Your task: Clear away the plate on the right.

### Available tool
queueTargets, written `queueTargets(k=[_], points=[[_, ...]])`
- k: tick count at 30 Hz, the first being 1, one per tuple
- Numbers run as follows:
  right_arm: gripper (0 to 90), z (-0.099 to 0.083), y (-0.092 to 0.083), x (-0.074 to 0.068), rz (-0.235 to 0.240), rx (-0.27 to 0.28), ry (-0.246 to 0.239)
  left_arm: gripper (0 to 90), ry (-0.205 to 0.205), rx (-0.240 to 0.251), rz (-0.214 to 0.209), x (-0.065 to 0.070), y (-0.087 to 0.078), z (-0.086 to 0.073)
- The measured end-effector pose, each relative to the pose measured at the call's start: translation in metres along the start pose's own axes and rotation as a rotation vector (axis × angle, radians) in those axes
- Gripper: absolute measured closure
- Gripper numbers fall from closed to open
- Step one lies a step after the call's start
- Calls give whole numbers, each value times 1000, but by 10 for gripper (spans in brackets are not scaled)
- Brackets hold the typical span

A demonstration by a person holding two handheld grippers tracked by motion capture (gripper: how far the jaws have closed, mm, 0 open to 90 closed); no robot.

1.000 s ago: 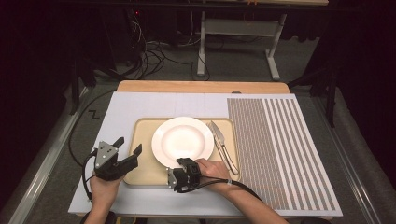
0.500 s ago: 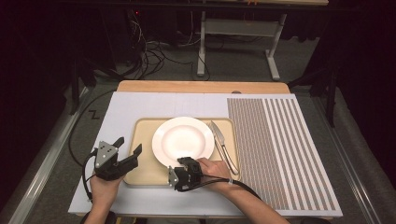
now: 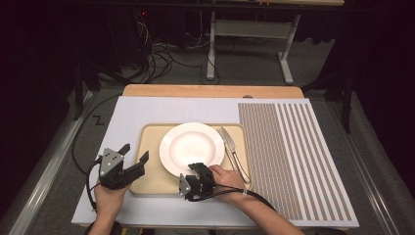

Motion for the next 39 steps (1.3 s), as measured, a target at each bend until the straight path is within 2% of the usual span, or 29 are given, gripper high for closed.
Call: queueTargets(k=[6, 8, 12, 18, 27, 28, 34, 39], points=[[602, -5, -4, -1, -11, -6, 7, 313, -1, 1, 0, 0, 0, 0], [596, -5, -5, 0, -14, 7, -4, 313, 1, 0, 0, 0, 0, 0], [585, -10, -7, 1, -24, -4, 11, 312, 1, -1, 0, 0, 0, 0], [581, -14, -11, 3, -29, 4, 0, 313, 1, -1, 0, 0, 0, 0], [575, -22, -16, 5, -41, -2, 17, 312, 1, -2, -1, 0, 1, 0], [574, -22, -16, 6, -42, 4, 4, 312, 0, -2, -1, 0, 0, 0], [571, -28, -19, 6, -47, -4, 18, 312, 0, -1, 0, 1, 0, 0], [570, -31, -21, 8, -51, -4, 10, 311, -2, 0, -1, 0, 0, 0]])
Point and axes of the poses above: each handheld gripper's, and its own axes: y roughly forward along the jaws, z roughly out of its top, x roughly to its right, the point moved 4 cm from there along y, roughly forward along the jaws, and after that the axes turned 15 degrees about y, right-handed, at the moved point
